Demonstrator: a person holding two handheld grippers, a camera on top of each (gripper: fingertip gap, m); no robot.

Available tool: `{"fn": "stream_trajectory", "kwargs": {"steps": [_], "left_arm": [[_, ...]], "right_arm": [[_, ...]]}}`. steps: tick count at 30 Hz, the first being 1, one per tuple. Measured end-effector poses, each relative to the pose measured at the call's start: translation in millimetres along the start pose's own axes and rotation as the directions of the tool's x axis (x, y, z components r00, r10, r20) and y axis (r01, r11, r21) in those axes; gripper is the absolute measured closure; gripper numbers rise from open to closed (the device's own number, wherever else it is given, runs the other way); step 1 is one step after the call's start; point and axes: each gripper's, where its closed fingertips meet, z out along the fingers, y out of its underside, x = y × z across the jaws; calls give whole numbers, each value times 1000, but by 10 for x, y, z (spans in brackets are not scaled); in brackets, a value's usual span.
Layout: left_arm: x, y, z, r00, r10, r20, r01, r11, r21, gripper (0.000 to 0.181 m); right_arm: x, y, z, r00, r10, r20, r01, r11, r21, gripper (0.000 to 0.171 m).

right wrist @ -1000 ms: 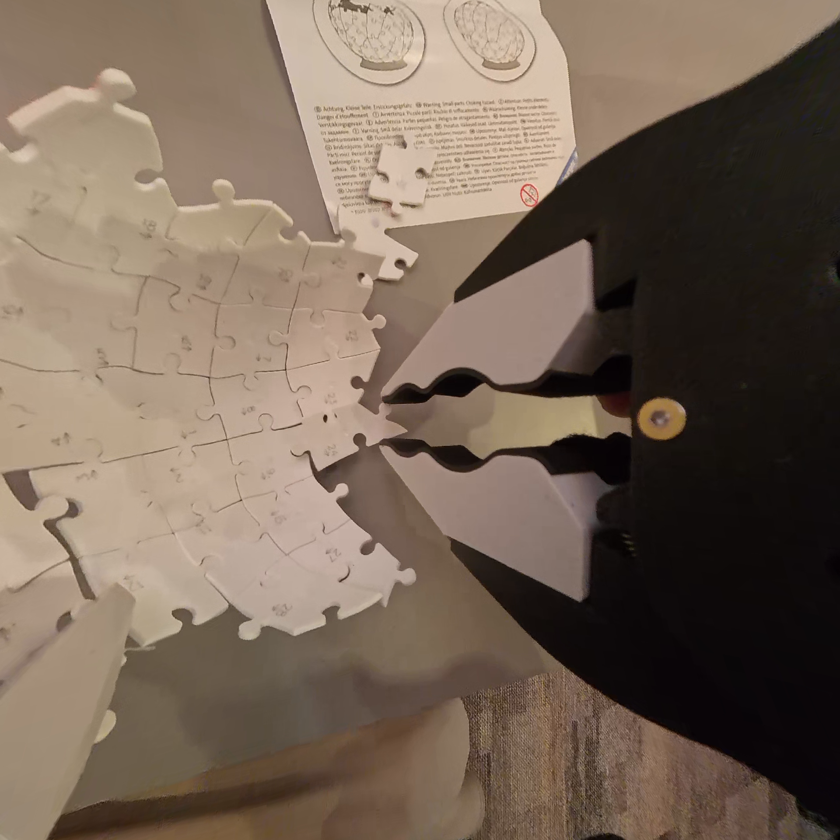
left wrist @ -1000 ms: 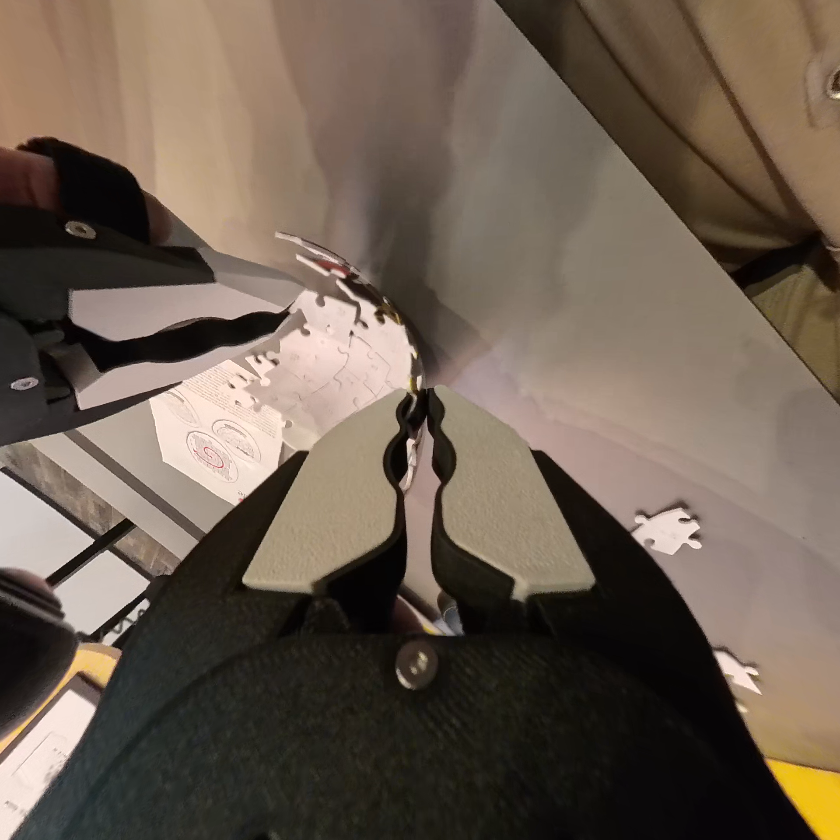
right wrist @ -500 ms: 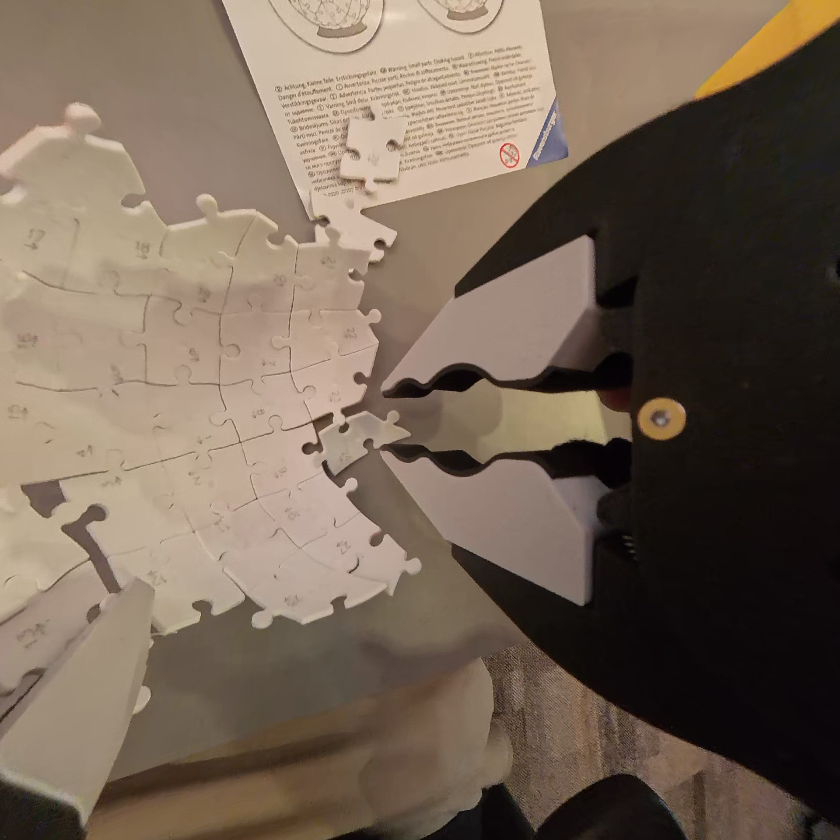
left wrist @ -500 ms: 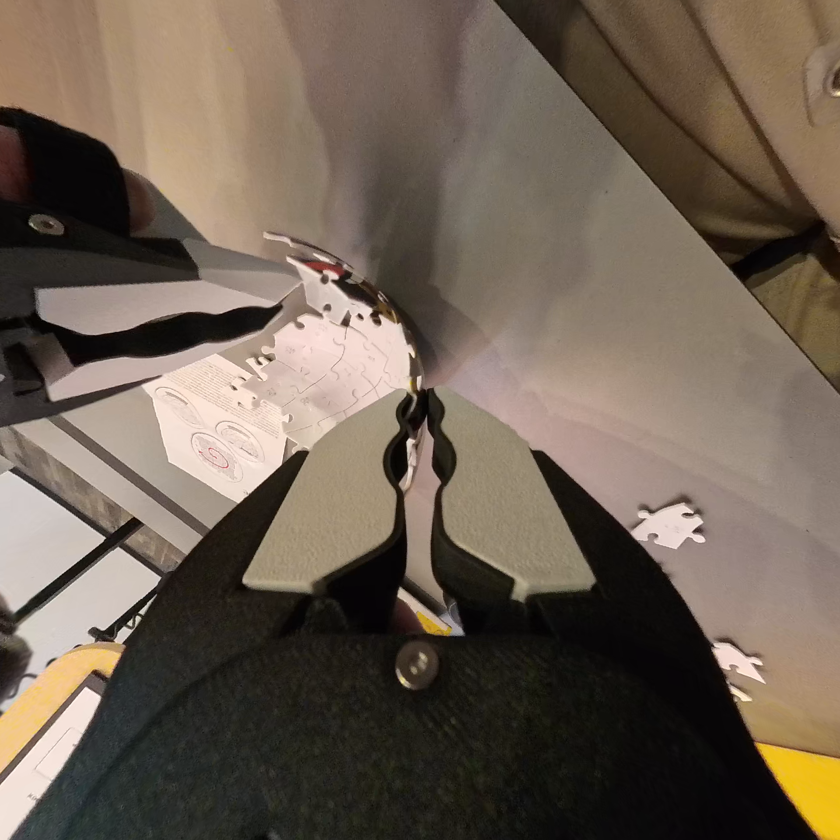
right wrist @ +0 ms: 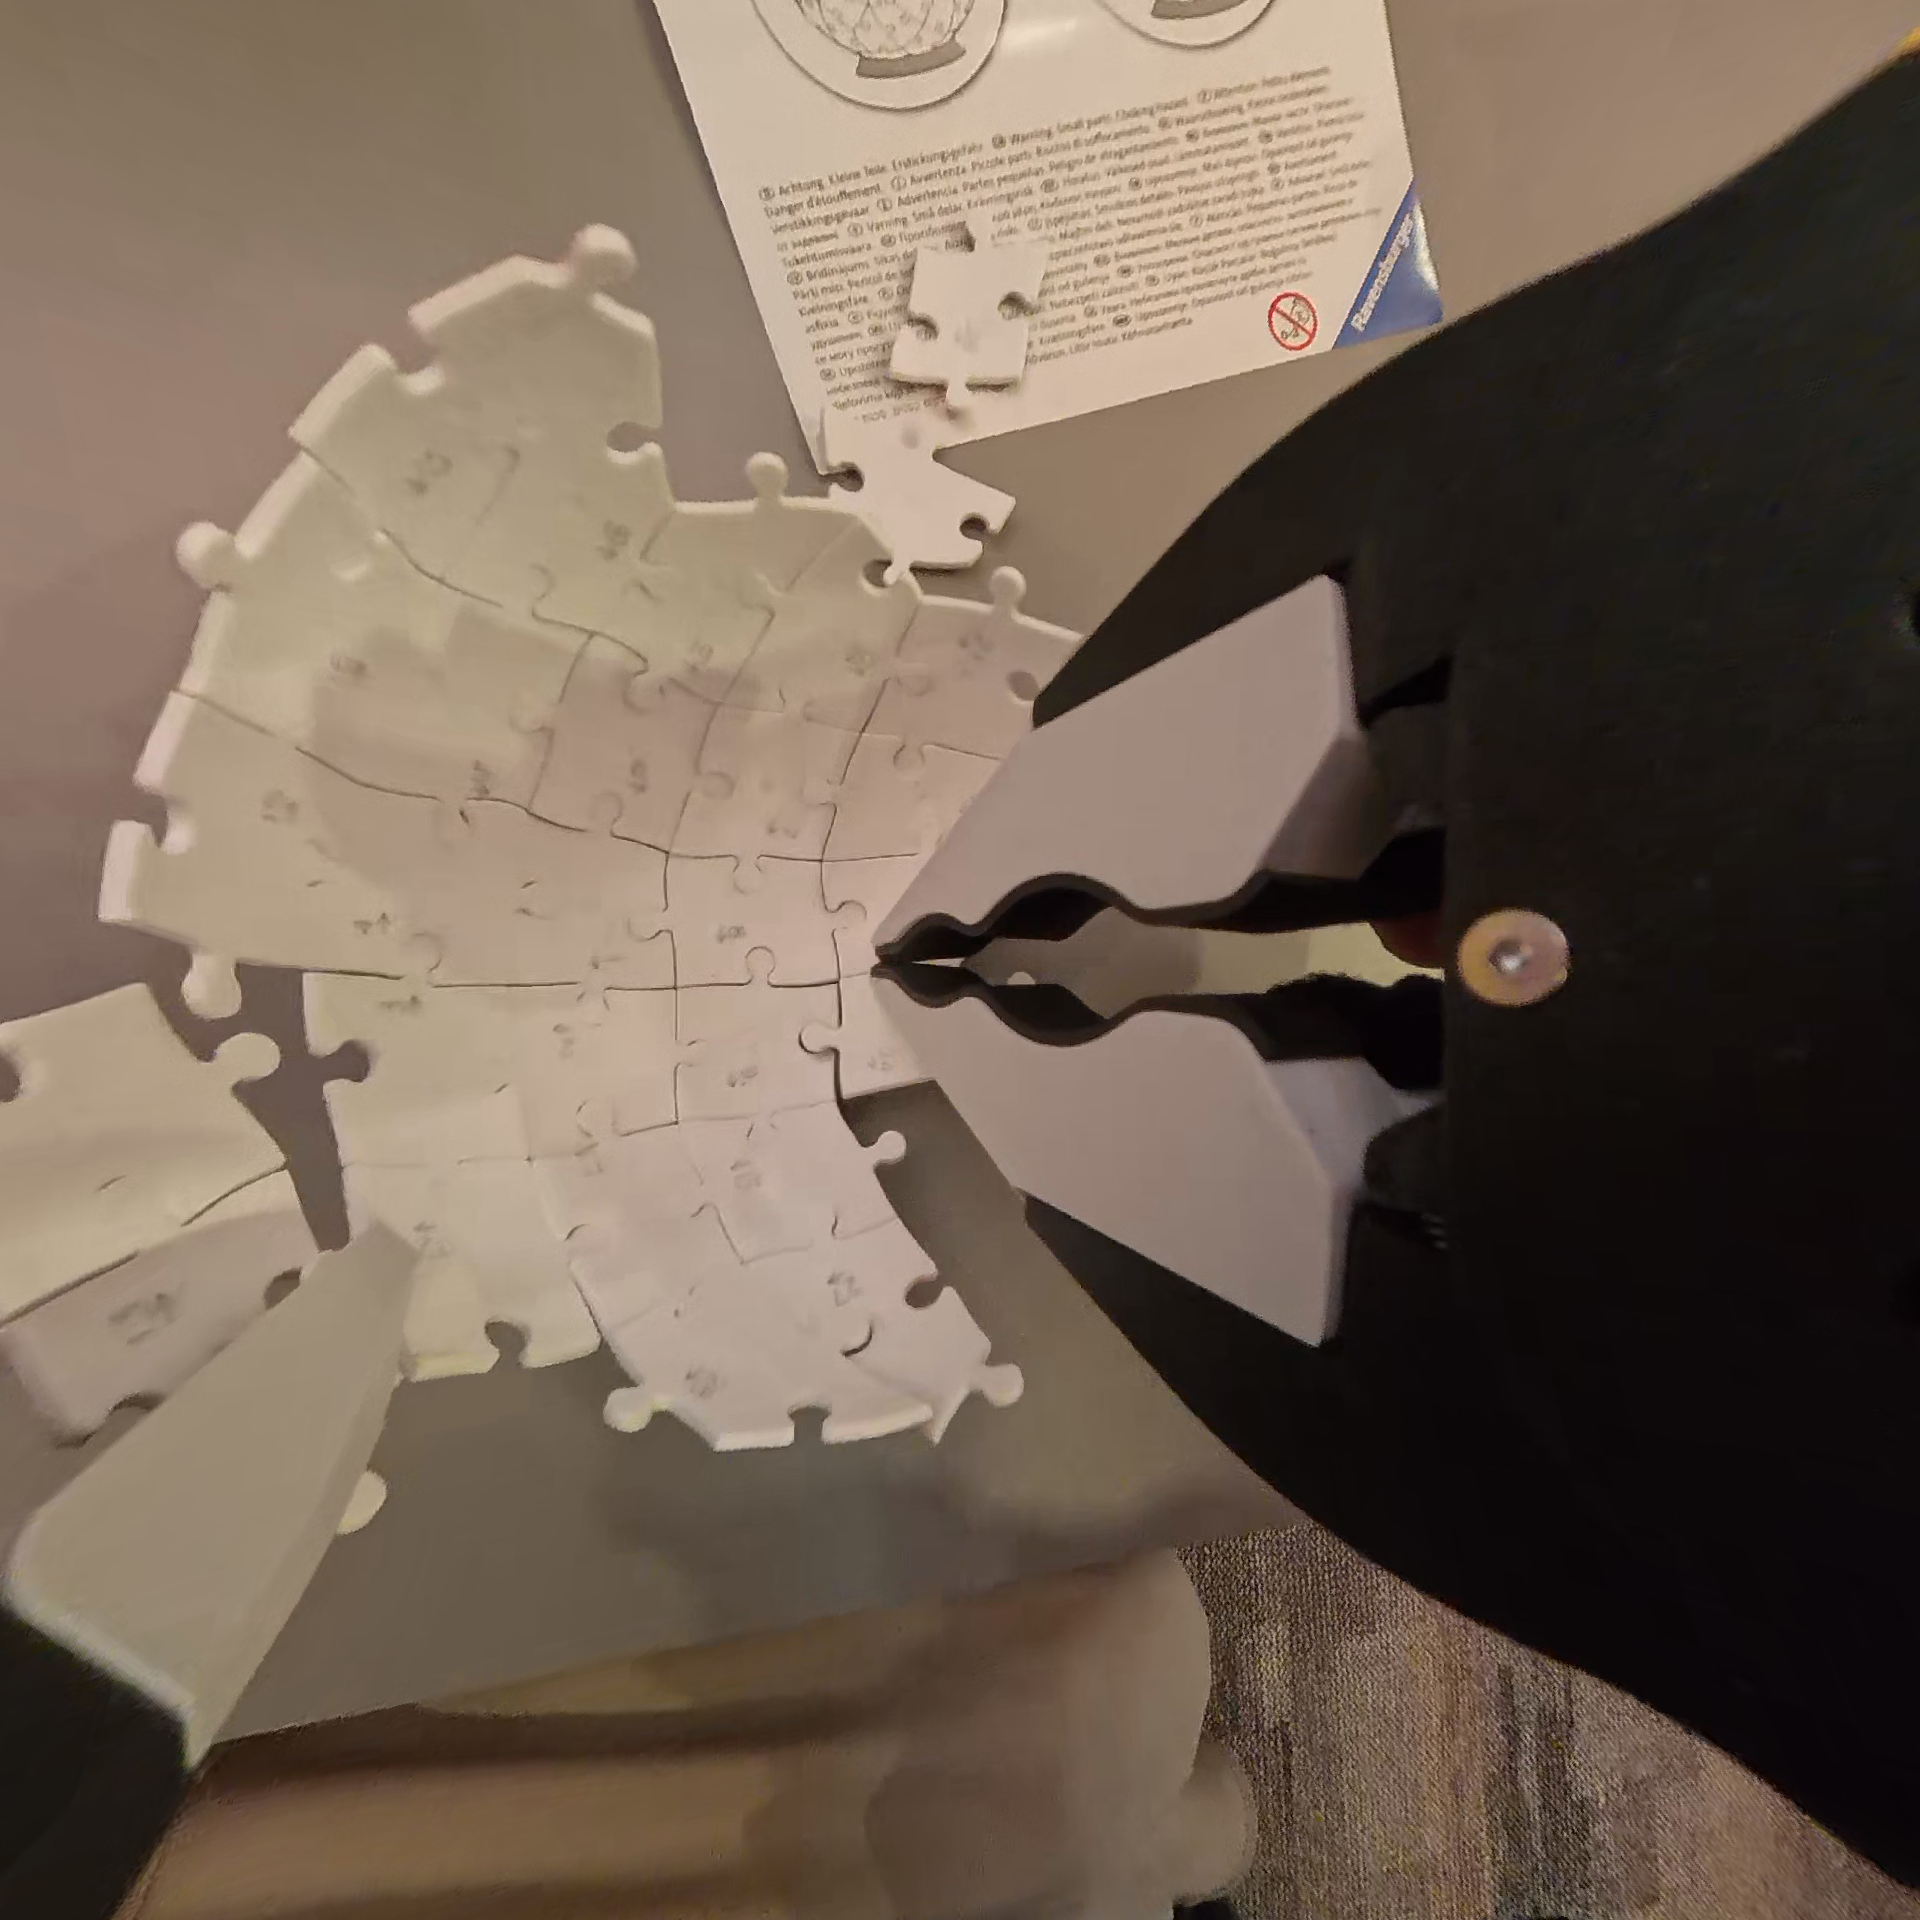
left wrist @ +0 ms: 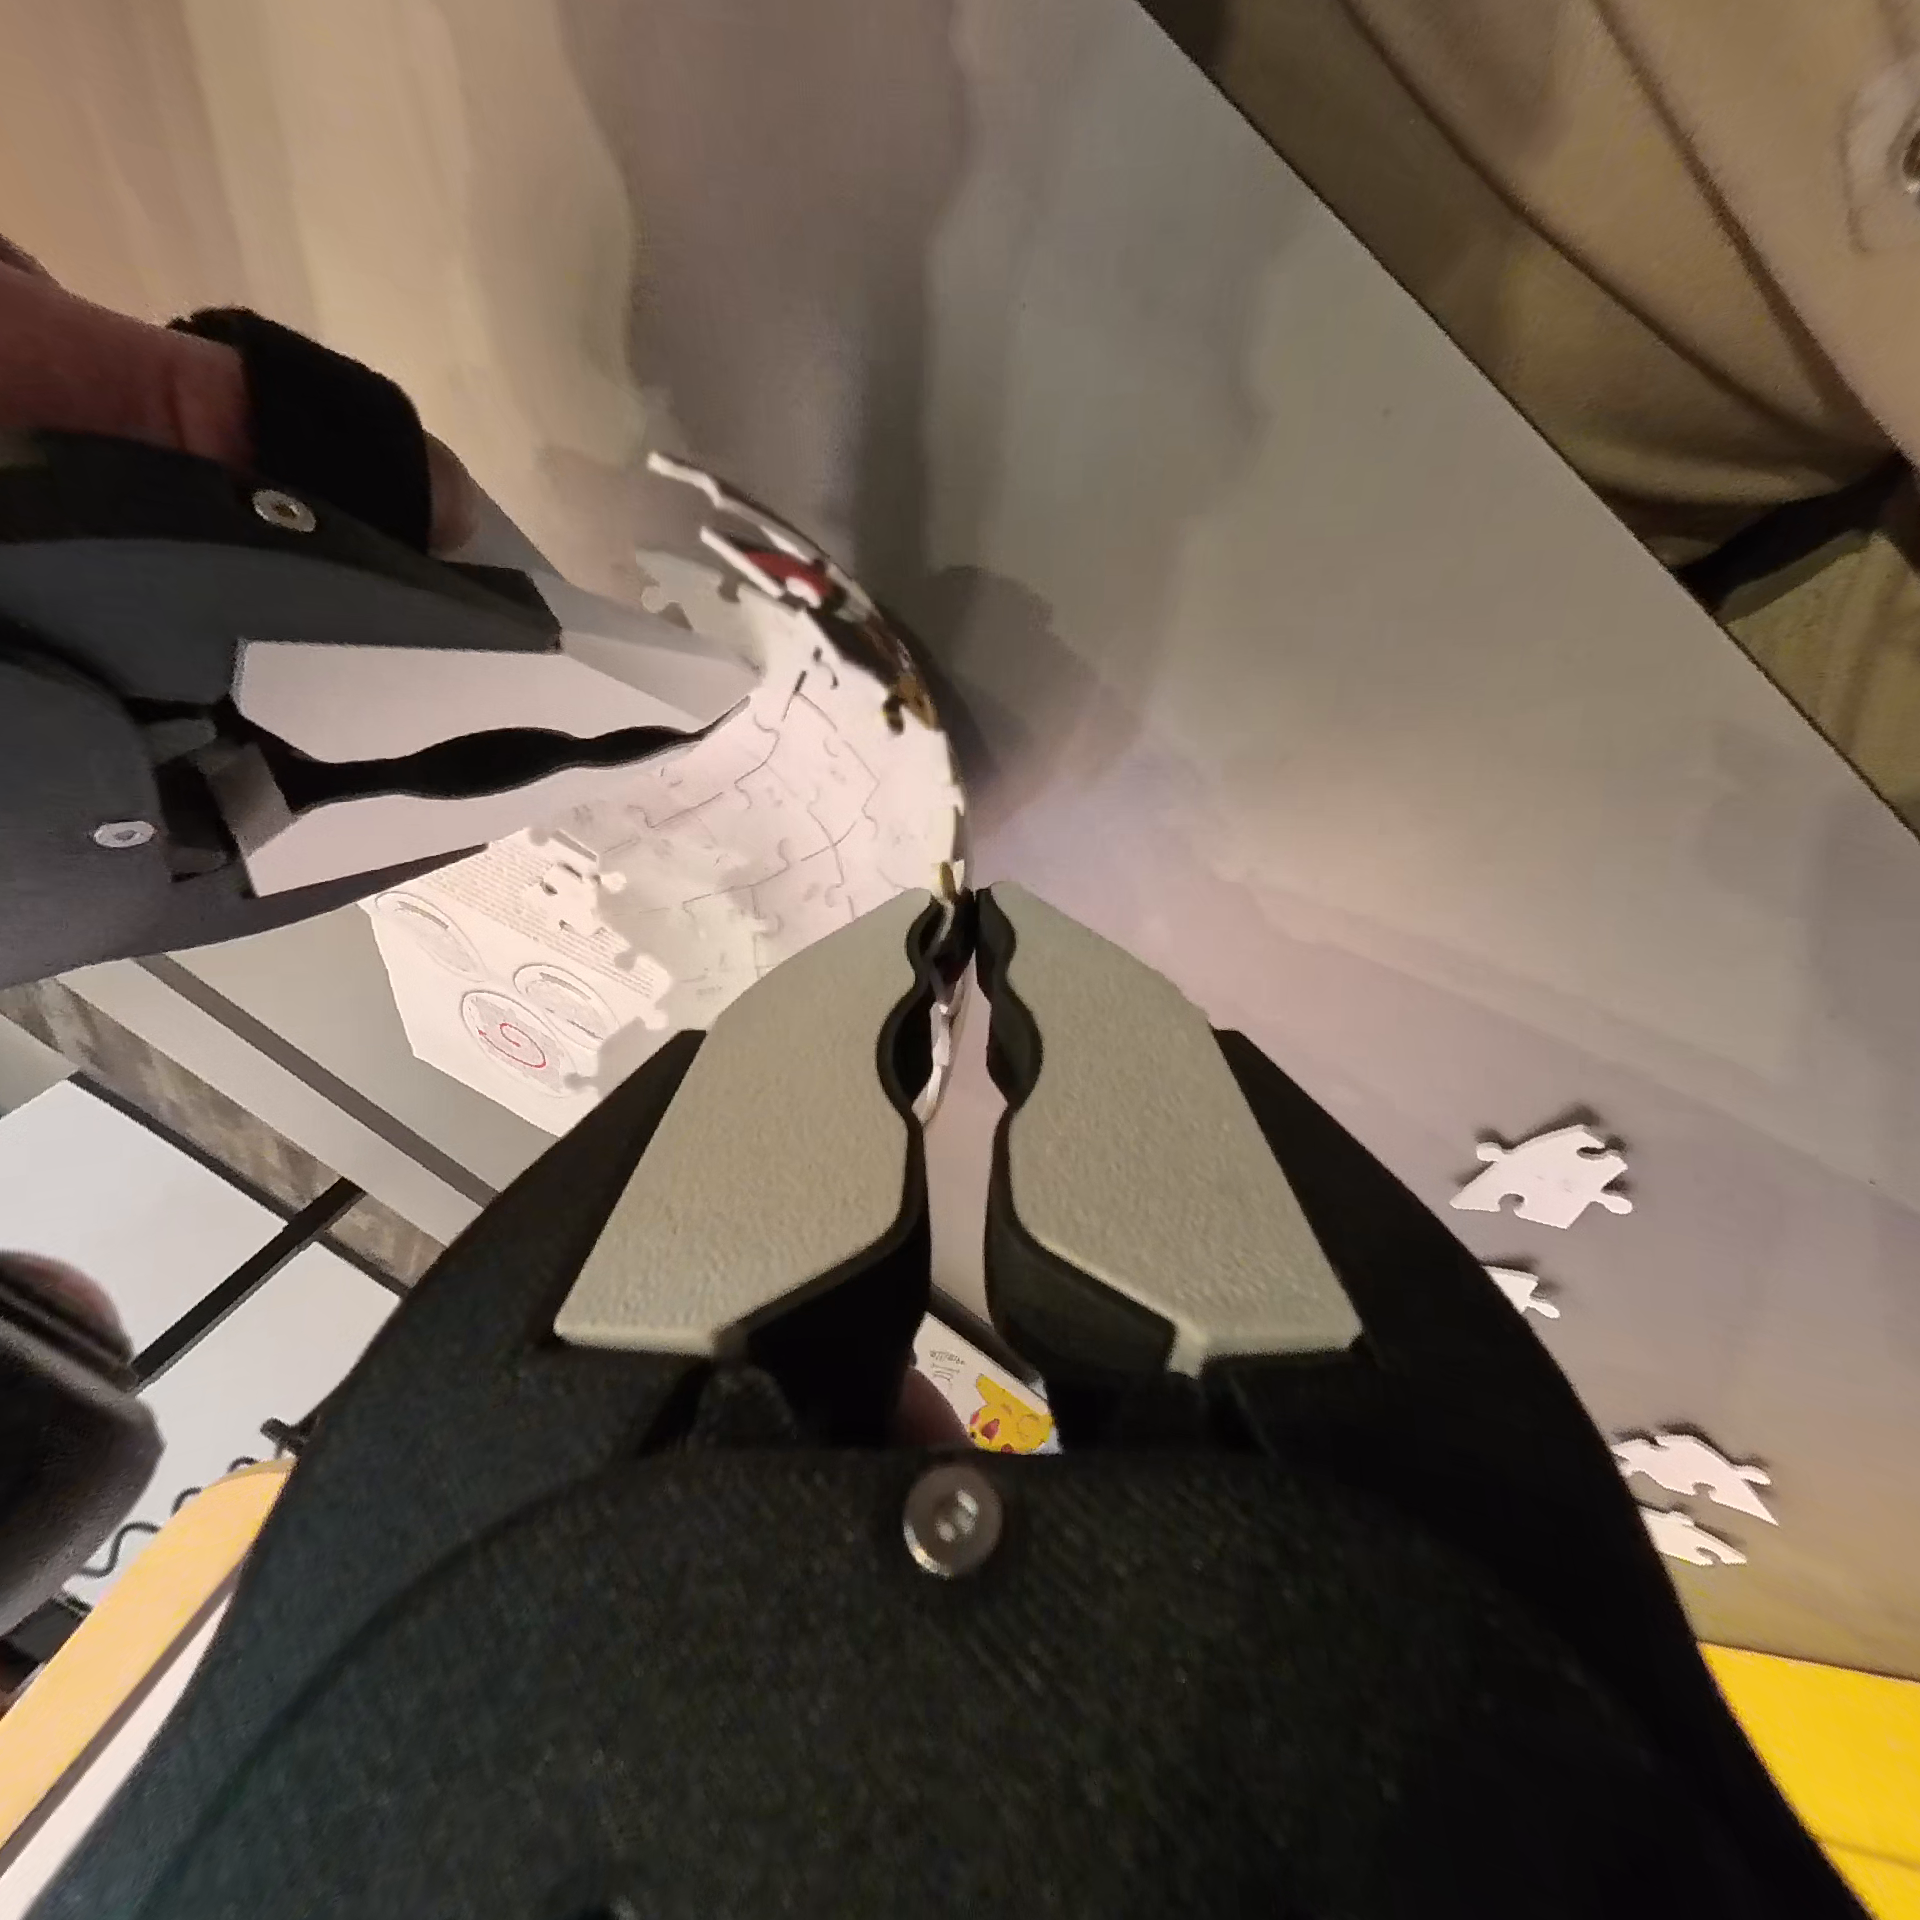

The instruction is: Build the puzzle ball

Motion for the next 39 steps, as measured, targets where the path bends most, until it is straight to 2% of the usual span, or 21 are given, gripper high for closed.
{"fn": "stream_trajectory", "kwargs": {"steps": [9, 16, 27, 32, 39], "left_arm": [[2, -3, -3, 1000, 5, 5, -5, 1000, -4, 177], [-8, -18, -11, 1000, 4, 15, -4, 1000, -2, 177], [34, -28, 3, 1000, -16, 15, 16, 1000, 7, 177], [44, -22, 5, 1000, -25, 12, 25, 1000, 9, 177], [96, 37, 32, 1000, -30, 5, 30, 999, -12, 177]], "right_arm": [[-31, -5, 14, 998, -39, -45, 40, 999, 18, 171], [-79, -20, 40, 993, -56, -102, 65, 994, 87, 171], [-84, -27, 44, 981, -90, -170, 103, 992, 71, 171], [-85, -28, 45, 980, -73, -184, 90, 992, 87, 171], [-100, -78, -21, 992, 39, -124, -12, 977, 213, 171]]}}
